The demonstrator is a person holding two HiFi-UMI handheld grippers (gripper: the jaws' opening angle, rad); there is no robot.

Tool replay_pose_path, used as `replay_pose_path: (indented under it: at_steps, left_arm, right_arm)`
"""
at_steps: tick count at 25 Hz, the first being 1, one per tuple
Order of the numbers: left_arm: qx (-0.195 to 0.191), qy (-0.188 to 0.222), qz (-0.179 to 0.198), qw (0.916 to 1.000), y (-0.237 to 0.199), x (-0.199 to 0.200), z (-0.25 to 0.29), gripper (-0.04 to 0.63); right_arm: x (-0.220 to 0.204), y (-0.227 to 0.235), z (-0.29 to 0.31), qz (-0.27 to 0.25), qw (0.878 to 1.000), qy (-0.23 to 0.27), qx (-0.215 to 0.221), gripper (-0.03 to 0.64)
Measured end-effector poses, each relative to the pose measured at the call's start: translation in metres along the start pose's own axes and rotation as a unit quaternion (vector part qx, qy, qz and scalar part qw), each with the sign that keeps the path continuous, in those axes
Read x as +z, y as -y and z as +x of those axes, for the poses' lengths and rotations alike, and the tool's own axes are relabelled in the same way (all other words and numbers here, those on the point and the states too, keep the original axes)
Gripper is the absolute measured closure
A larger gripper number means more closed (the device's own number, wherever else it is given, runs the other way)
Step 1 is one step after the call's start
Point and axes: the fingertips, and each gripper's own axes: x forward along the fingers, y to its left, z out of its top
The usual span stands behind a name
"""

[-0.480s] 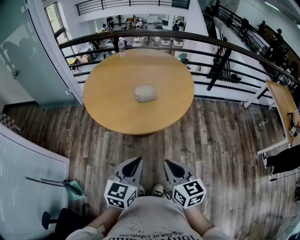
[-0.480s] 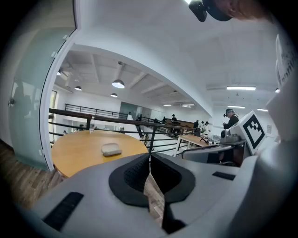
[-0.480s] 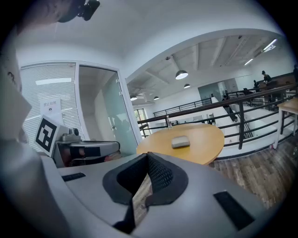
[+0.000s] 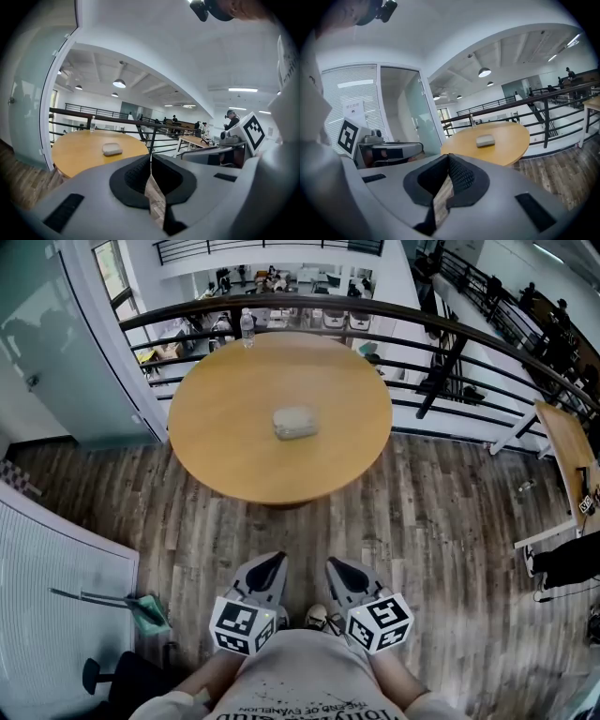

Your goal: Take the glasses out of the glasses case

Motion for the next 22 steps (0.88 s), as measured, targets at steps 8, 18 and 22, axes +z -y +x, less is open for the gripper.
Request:
replay_pose_path:
  at_steps: [8,18,22]
  left_arm:
    - [-0.011,0.004,-0.003,0.9999,-0.01,-0.002,-0.01,0.566]
    - [-0.035,-0.005,0.017,0.9992,-0.033,-0.006,-0.034,0.566]
    - [-0.036,0.004,0.01,0.9993,-0.048,-0.004,-0.042,0.566]
  right_arm:
    - [0.0,-0.011,0.008,0.002,1.0,0.004,-0.001,0.592]
    - [0.008,-0.042,0.03,-0.019,1.0,0.01,-0.004,0.592]
    - [0.009,-0.049,0.037,-0.019,1.0,0.012,-0.008,0.592]
